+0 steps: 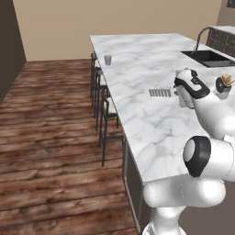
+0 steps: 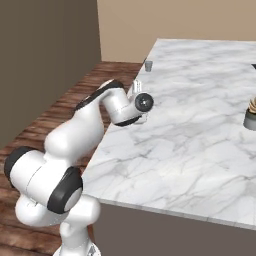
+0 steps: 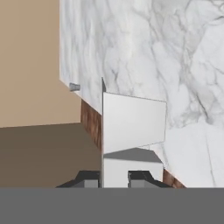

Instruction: Open the freezer door, pick up the ice cube tray from the freezer, and place it on the dining counter.

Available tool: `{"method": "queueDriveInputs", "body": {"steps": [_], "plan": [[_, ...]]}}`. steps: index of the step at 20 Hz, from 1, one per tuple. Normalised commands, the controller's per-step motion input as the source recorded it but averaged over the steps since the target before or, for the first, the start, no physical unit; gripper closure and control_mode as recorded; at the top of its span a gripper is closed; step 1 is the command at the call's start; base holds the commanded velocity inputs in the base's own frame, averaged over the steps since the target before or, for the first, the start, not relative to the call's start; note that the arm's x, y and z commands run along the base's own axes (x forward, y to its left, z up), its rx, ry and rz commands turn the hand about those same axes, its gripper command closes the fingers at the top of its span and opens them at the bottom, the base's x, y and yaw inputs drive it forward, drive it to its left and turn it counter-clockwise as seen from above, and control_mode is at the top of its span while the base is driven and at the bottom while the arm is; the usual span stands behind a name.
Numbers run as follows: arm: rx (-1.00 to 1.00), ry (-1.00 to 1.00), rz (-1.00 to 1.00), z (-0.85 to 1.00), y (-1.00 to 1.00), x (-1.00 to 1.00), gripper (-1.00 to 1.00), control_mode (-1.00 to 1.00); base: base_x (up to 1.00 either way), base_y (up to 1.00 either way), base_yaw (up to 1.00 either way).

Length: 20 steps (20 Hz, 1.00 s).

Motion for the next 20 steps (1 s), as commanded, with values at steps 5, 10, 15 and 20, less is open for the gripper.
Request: {"method": "queueDriveInputs", "body": {"steps": [5, 10, 15, 20], "plan": [[0.00, 0.00, 0.00, -0.37, 0.00, 0.38, 1.00, -1.00, 0.00, 0.00, 0.00], [0.00, 0.00, 0.00, -0.36, 0.00, 0.44, 1.00, -1.00, 0.00, 0.00, 0.00], [0.00, 0.05, 0.02, -0.39, 0.00, 0.32, 1.00, -1.00, 0.00, 0.00, 0.00], [0.00, 0.03, 0.03, -0.42, -0.02, 0.12, 1.00, -1.00, 0.00, 0.00, 0.00]]}}
